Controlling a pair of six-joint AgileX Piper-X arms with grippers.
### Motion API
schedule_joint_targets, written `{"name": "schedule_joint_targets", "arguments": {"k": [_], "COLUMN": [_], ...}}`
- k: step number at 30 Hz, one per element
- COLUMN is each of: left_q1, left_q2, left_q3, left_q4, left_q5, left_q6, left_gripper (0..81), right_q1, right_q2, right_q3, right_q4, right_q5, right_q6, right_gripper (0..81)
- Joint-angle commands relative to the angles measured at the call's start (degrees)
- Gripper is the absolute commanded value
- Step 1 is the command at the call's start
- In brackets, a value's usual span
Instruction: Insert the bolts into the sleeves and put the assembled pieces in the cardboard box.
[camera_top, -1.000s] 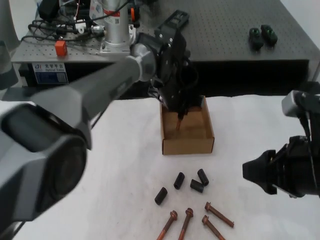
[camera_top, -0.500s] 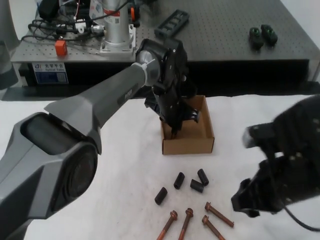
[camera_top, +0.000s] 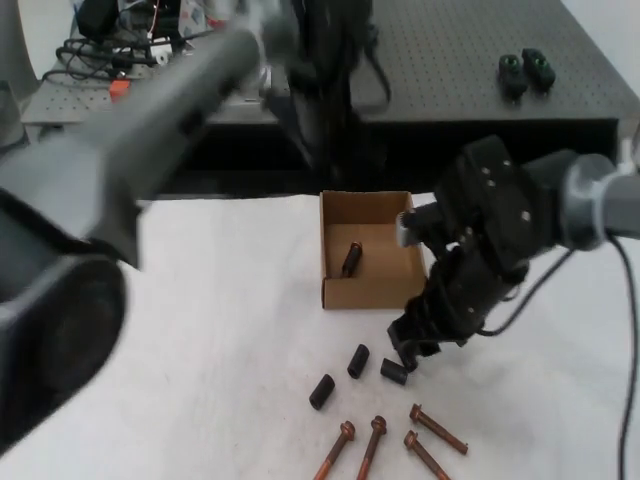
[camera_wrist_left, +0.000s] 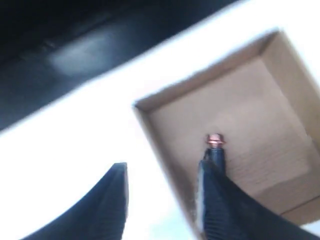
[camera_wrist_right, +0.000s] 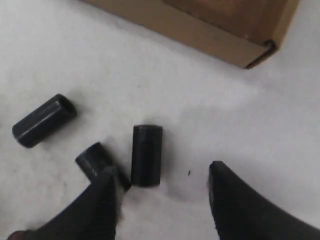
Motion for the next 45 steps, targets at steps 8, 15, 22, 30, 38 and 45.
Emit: {"name": "schedule_joint_targets", "arguments": {"k": [8, 15, 22, 30, 38, 45], "left_q1": [0.5, 0.5, 0.1, -3.2, -10.3, -11.4], "left_q2": [-2.8, -6.7, -16.4, -15.3, -10.3, -7.7], "left_q3": [-0.1, 12.0, 35.9, 45.8, 45.8, 45.8], "left_q4": [8.3, 5.7, -6.7, -8.8, -8.8, -5.1], "left_q5": [-2.8, -2.5, 9.4, 23.6, 21.0, 19.6], "left_q6": [2.0, 1.1, 1.2, 5.1, 6.8, 6.8], "left_gripper": [33.0, 33.0, 33.0, 33.0, 33.0, 33.0], "right_q1": [1.8, 1.8, 1.8, -0.5, -3.4, -4.2], "right_q2": [6.6, 7.6, 7.5, 2.7, -11.5, -20.7], "right_q3": [-5.7, -5.7, -5.7, -5.0, 3.1, 8.7], "right_q4": [1.7, 4.7, 5.3, 8.1, 7.1, 7.3], "right_q5": [4.1, 4.5, 4.5, 4.2, 3.0, 2.4], "right_q6": [-3.1, -4.4, -4.7, -3.7, -0.8, 0.5], "right_gripper": [34.5, 27.5, 4.8, 2.6, 2.6, 2.6]}}
